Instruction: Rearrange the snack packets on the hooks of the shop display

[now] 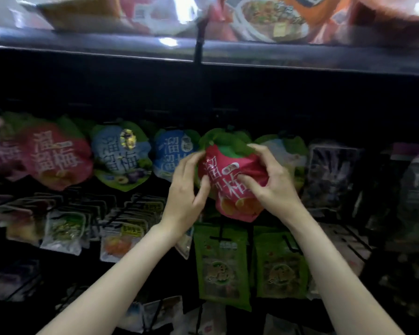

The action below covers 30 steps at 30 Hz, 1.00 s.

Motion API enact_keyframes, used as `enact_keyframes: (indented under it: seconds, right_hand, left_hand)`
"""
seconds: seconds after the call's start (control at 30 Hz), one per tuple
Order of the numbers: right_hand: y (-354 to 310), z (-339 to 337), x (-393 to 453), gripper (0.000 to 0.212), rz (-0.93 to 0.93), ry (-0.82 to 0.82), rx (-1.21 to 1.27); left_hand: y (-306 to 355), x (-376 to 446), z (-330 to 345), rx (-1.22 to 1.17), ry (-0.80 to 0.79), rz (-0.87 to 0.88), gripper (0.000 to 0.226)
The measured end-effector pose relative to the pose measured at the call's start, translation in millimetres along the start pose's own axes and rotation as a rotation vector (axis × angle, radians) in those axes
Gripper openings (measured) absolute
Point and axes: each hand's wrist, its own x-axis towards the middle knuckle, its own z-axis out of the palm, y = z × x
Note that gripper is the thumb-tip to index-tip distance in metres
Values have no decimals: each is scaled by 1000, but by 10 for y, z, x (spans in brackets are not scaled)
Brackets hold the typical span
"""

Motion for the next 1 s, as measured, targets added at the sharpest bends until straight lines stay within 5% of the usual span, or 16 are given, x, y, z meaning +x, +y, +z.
enact_keyframes:
  seconds: [0.23, 0.47, 0.67, 0.83, 1.0]
  right_hand:
    - [-367, 995, 369, 60, 6, -64, 429]
    - [-666, 2175, 684, 61, 135, -67, 610]
    - [-1015, 2941, 956, 51, 107, -66, 583]
    - [-1187, 3189, 987, 41, 72, -231, 316]
    - [-1318, 3252, 1087, 35, 131, -51, 387]
  left_hand:
    - [-586, -181, -1002, 10, 84, -229, 44]
    - [-1195, -209, -2051, 45, 75, -267, 55]
    - [-1817, -31, -2852, 88, 72, -255, 53]
    - [-2093, 195, -3174, 50, 81, -209, 45]
    - [-2159, 403, -3175, -39, 78, -141, 43]
